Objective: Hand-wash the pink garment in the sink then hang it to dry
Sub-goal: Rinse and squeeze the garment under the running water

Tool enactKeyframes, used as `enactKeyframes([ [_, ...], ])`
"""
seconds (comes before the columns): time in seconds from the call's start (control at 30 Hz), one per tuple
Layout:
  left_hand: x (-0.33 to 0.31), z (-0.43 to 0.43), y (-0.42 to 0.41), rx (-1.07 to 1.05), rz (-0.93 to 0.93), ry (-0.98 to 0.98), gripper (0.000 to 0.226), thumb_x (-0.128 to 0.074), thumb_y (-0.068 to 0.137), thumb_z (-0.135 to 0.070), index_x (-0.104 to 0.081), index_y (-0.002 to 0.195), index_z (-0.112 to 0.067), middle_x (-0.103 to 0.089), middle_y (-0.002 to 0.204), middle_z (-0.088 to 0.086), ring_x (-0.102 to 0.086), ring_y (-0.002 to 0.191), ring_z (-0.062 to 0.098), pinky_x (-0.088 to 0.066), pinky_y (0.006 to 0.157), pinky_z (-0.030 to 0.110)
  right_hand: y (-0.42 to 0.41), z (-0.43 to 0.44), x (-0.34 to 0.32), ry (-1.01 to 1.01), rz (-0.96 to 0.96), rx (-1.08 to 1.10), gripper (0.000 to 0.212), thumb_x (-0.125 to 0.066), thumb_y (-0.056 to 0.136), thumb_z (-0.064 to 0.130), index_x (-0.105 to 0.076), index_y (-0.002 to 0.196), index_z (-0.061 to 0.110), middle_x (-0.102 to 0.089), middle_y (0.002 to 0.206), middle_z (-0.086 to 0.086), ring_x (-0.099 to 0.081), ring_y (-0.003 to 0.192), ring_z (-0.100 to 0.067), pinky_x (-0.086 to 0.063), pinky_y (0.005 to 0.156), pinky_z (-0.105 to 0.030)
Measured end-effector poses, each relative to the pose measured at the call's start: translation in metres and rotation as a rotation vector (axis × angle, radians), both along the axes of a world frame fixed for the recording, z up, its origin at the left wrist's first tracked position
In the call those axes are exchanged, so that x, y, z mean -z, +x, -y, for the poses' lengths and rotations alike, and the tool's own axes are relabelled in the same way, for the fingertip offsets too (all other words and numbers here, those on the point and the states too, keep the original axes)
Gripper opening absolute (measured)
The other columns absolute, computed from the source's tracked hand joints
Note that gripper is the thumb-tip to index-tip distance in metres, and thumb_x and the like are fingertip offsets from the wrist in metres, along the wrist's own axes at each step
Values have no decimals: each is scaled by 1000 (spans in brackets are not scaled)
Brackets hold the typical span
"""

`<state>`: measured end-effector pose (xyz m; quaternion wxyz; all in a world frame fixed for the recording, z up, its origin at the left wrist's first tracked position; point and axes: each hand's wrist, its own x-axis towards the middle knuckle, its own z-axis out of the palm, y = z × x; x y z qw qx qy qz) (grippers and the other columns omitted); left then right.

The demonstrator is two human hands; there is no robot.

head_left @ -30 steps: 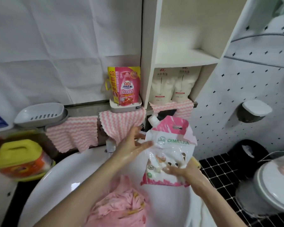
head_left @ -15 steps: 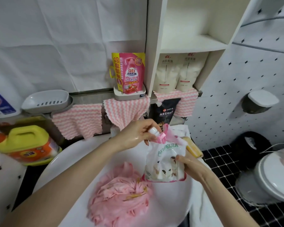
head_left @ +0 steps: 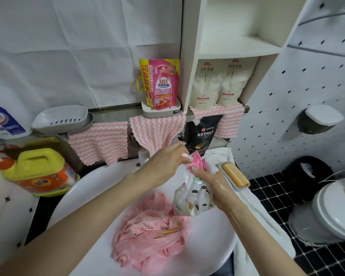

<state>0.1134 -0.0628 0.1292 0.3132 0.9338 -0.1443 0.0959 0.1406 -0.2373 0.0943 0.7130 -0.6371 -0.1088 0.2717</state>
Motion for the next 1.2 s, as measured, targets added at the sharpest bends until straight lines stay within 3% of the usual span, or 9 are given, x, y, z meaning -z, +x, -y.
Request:
enactKeyframes([
  [0.1, 12, -3, -2, -179, -147, 141, 34, -35, 102, -31, -53, 84, -8, -53, 85, 4, -53, 80, 26, -42, 74, 40, -4, -7, 1, -40, 75, 75, 26, -76, 77, 20, -68, 90, 0, -69, 89, -21, -60, 79, -18, -47, 78, -29],
  [0.27, 10, -8, -2, -354, -585, -225, 68, -25, 97, -55, -51, 55, -8, -50, 46, -4, -48, 46, 14, -45, 53, 29, -11, -16, 1, -104, 239, 71, 31, -76, 75, 3, -53, 73, -18, -46, 68, -12, -38, 61, -14, -31, 52, -15],
  [0.33, -2, -14, -8, -278, -702, -307, 64, -27, 90, -59, -62, 78, -6, -60, 66, -2, -49, 46, 11, -46, 46, 23, -9, -15, -6, -104, 217, 62, 25, -76, 76, 3, -56, 72, -13, -52, 66, -11, -42, 58, -10, -33, 52, -13],
  [0.43, -8, -25, -12, -34, -559, -482, 30, -57, 90, -28, -49, 117, -16, -50, 108, 8, -58, 69, 12, -55, 57, 27, -5, -10, -12, -64, 133, 55, 14, -73, 77, -1, -62, 69, 0, -63, 58, 6, -53, 52, 0, -40, 52, -10],
  [0.57, 0, -22, -12, -77, -523, -482, 6, -53, 95, -14, -53, 90, -13, -49, 76, 8, -52, 52, 8, -53, 48, 27, -8, -10, -8, -104, 141, 23, 17, -76, 75, 4, -61, 67, 5, -59, 58, 6, -51, 53, -3, -41, 54, -12],
  [0.7, 1, -16, -12, -267, -646, -326, 52, -30, 98, -49, -55, 76, -8, -47, 59, 5, -45, 40, 9, -44, 38, 22, -10, -11, -3, -116, 166, 4, 26, -74, 77, 4, -55, 60, 9, -54, 52, 11, -45, 49, 0, -37, 51, -9],
  [0.77, -1, -20, -13, -188, -651, -351, 50, -36, 91, -53, -56, 106, -9, -57, 78, 5, -56, 51, 11, -48, 43, 21, -9, -10, -3, -93, 147, 26, 19, -74, 77, 4, -60, 65, 3, -63, 58, 8, -55, 56, -2, -42, 57, -12],
  [0.9, 3, -24, -15, -52, -552, -482, 25, -64, 88, -15, -52, 110, -12, -59, 88, 9, -59, 64, 17, -50, 47, 26, -7, -10, -5, -109, 154, 2, 18, -76, 76, 4, -66, 64, 13, -68, 69, 2, -61, 67, -9, -47, 66, -16],
  [1.2, 5, -39, -15, -319, -684, -497, 22, -36, 94, -5, -57, 96, -8, -47, 77, 6, -41, 61, 12, -37, 55, 20, -3, -2, 0, -156, 149, 57, 31, -74, 78, 10, -65, 53, 25, -64, 61, 7, -57, 57, -7, -45, 57, -16],
])
